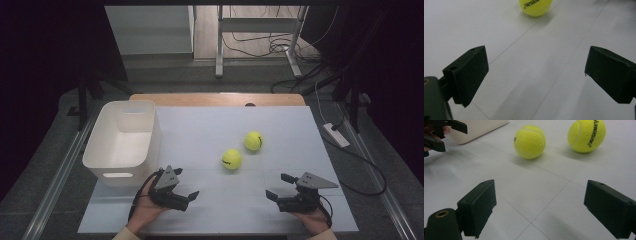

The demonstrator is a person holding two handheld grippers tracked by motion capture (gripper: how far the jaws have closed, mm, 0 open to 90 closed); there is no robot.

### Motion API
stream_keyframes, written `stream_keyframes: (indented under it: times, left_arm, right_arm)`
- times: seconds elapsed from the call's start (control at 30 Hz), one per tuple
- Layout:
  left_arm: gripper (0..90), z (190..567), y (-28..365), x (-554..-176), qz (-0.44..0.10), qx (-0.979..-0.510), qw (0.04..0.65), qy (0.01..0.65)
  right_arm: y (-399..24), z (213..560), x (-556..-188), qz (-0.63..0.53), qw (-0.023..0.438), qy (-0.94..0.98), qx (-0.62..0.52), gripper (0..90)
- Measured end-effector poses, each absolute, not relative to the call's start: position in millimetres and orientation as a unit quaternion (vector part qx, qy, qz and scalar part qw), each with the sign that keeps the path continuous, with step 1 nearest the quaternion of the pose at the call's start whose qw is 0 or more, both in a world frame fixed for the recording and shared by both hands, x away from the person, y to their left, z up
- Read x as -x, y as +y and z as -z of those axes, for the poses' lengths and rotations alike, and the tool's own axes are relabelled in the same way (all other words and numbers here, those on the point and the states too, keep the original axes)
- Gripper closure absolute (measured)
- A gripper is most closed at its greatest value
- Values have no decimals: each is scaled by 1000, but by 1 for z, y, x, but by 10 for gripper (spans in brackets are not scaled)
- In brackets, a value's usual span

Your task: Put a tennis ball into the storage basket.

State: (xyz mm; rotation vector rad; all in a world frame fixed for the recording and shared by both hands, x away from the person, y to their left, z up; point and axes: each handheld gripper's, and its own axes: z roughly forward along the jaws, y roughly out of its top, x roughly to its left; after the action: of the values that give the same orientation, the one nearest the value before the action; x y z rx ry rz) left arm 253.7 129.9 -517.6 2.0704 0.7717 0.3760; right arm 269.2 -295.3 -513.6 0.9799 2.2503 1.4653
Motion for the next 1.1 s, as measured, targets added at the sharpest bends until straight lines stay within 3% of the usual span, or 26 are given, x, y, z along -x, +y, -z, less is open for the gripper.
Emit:
stream_keyframes:
  times: [1.1]
  left_arm:
    - [57, 490, 85, -291, -151, -843, 424, 293]
  right_arm:
    - [-295, 515, -269, -506, 144, 782, -335, 119]
